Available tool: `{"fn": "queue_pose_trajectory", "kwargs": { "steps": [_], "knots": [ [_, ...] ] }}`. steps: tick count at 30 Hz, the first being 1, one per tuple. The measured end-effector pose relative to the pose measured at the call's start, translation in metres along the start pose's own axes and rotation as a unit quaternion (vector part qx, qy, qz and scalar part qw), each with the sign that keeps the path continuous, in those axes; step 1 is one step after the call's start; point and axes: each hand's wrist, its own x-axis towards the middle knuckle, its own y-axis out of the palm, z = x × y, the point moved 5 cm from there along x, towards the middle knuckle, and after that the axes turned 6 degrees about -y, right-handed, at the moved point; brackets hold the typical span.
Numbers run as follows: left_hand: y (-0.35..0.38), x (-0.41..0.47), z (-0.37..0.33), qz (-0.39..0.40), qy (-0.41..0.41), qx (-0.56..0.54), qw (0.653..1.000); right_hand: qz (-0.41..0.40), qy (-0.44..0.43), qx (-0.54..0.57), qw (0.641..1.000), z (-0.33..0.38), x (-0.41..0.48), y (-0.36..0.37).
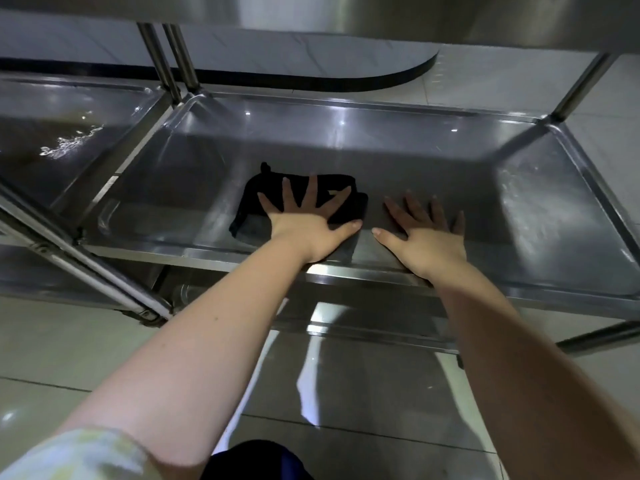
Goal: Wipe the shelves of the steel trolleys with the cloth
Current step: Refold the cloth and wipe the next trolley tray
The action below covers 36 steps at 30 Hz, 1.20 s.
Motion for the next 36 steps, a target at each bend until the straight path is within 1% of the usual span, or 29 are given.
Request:
{"fn": "queue_pose_trajectory", "kwargs": {
  "steps": [2,3,6,8,10,12,14,16,20,23,26,28,33,36],
  "knots": [
    [0.001,-0.006,0.025,-0.017,0.006,-0.007,1.000,0.000,-0.003,0.002,1.000,-0.003,-0.003,0.001],
    [-0.002,-0.005,0.044,-0.021,-0.004,-0.006,1.000,-0.003,-0.005,0.005,1.000,-0.004,-0.004,0.001],
    [-0.012,0.003,0.112,0.004,-0.079,-0.007,0.997,-0.006,-0.004,0.005,1.000,-0.001,-0.005,-0.002],
    [-0.014,0.005,0.138,0.013,-0.104,-0.009,0.994,0.000,0.013,0.003,1.000,0.003,-0.005,-0.001],
    [-0.013,0.005,0.141,0.004,-0.101,-0.009,0.995,0.002,0.039,0.051,0.998,0.017,0.003,-0.002],
    [-0.012,0.005,0.136,-0.006,-0.094,-0.017,0.995,-0.013,0.024,0.099,0.995,0.047,0.022,-0.008],
    [-0.013,0.004,0.133,-0.007,-0.090,-0.022,0.996,-0.024,-0.018,0.078,0.997,0.080,0.040,-0.012],
    [-0.014,0.003,0.136,-0.005,-0.089,-0.021,0.996,-0.021,-0.035,0.037,0.998,0.099,0.050,-0.008],
    [-0.007,-0.009,0.130,0.010,-0.097,-0.007,0.995,-0.013,-0.026,-0.004,1.000,0.102,0.054,0.006],
    [0.002,-0.021,0.101,0.040,-0.091,-0.006,0.995,-0.021,-0.020,-0.005,1.000,0.102,0.054,0.006],
    [0.002,-0.025,0.091,0.032,-0.076,-0.028,0.996,-0.029,-0.022,0.004,0.999,0.099,0.052,0.006],
    [-0.003,-0.023,0.114,0.024,-0.087,-0.039,0.995,-0.026,-0.022,0.012,0.999,0.096,0.051,0.004],
    [-0.021,-0.024,0.217,0.043,-0.181,-0.051,0.981,-0.023,-0.018,0.015,0.999,0.093,0.052,0.003],
    [-0.022,-0.027,0.228,0.045,-0.183,-0.049,0.981,-0.025,-0.016,0.002,1.000,0.099,0.054,0.004]
  ]
}}
